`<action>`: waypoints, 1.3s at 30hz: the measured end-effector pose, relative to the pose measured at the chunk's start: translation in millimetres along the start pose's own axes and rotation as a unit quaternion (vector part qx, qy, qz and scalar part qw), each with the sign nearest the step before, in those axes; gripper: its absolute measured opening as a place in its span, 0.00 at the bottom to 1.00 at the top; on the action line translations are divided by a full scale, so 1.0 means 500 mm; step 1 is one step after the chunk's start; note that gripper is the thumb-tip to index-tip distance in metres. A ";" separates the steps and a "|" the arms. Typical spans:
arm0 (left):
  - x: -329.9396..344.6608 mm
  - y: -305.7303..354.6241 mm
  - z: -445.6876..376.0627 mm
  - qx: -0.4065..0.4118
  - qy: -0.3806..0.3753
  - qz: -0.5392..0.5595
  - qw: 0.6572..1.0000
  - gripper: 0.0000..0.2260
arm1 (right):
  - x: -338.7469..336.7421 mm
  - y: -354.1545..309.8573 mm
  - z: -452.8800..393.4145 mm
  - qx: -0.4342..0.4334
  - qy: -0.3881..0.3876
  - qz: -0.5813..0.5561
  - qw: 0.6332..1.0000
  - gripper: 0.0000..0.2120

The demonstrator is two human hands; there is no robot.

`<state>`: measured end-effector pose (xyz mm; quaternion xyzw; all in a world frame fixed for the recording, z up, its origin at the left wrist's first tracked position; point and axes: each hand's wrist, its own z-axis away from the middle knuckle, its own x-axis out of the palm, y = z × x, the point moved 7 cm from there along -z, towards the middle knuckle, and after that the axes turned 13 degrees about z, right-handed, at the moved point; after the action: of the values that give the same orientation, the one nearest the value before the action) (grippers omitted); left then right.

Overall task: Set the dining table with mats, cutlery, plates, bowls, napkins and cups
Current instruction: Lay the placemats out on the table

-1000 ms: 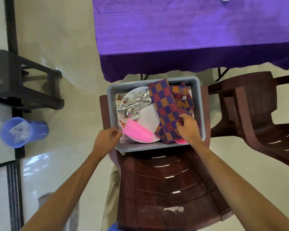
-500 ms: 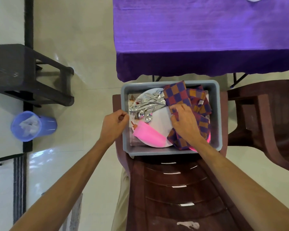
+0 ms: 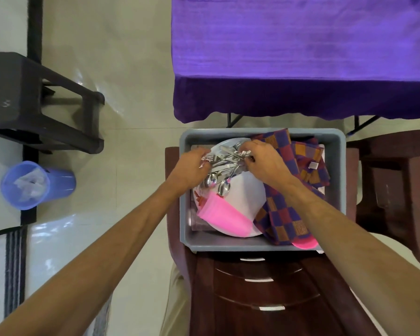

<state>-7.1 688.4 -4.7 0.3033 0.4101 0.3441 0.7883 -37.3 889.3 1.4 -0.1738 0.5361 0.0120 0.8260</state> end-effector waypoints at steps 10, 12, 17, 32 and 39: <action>0.023 0.013 -0.077 0.029 0.051 0.029 0.998 0.21 | -0.107 0.146 0.105 0.257 0.172 0.100 0.946 0.27; 0.022 0.018 -0.079 0.038 0.062 0.040 0.997 0.19 | -0.056 0.192 0.150 0.311 0.073 0.083 0.944 0.36; 0.034 0.033 -0.078 0.054 0.057 0.031 0.996 0.15 | 0.031 0.205 0.228 0.238 0.030 -0.056 0.969 0.10; 0.104 0.069 -0.016 0.075 0.025 0.017 0.997 0.11 | 0.054 0.050 0.372 -0.001 0.019 -0.154 0.988 0.09; 0.141 0.088 0.014 0.076 0.012 0.083 0.994 0.12 | -0.044 0.214 0.369 0.237 0.141 -0.304 0.912 0.06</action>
<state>16.2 768.4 1.5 0.3912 0.4180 0.3795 0.7267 94.0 1048.9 59.1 -0.1278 0.5553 -0.3918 0.7223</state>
